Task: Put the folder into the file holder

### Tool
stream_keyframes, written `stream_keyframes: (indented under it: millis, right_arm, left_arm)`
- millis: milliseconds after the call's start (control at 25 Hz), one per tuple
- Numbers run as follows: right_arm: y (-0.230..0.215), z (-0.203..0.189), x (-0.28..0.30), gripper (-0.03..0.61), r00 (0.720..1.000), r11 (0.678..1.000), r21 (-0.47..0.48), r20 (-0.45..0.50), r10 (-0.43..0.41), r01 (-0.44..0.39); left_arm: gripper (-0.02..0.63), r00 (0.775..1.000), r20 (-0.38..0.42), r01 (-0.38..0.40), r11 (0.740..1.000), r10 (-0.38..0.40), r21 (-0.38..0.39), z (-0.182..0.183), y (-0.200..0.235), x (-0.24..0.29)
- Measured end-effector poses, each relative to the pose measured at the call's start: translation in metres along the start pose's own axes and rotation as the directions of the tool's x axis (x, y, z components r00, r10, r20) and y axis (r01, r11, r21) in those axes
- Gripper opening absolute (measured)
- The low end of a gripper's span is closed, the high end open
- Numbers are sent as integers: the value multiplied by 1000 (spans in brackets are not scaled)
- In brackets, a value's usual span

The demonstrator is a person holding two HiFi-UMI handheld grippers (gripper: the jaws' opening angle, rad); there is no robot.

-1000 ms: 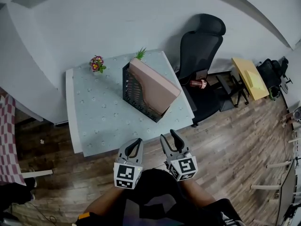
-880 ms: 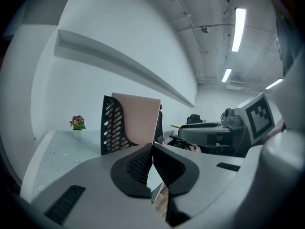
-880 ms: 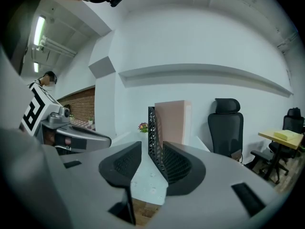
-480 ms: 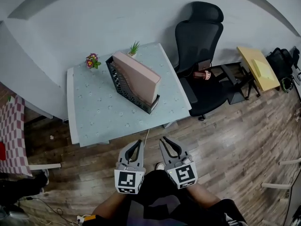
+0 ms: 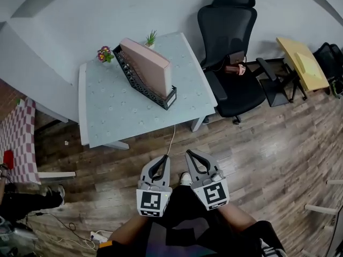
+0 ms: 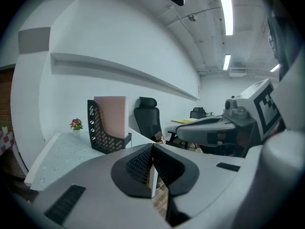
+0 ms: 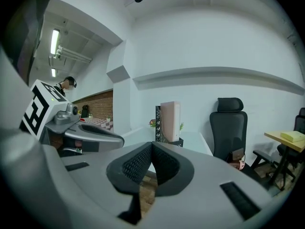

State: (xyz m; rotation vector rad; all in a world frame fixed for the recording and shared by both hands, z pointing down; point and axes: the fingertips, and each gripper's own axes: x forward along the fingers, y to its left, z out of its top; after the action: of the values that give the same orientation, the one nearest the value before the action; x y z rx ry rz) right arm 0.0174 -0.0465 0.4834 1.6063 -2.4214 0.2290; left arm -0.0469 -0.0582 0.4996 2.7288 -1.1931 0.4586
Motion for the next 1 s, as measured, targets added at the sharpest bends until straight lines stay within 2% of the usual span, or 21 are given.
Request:
stream_keyframes:
  millis: [360, 480, 1000]
  right_arm:
    - [5, 0, -17, 15, 1000, 1000, -1, 20, 13, -13]
    - [11, 3, -19, 15, 999, 1000, -7, 46, 15, -15]
    - [24, 4, -29, 15, 998, 999, -27, 49, 32, -31]
  left_arm:
    - [8, 1000, 4, -17, 999, 17, 41, 5, -11, -14]
    - [8, 1000, -5, -29, 999, 29, 39, 0, -9, -22]
    - [8, 999, 17, -35, 999, 35, 38, -1, -17, -38]
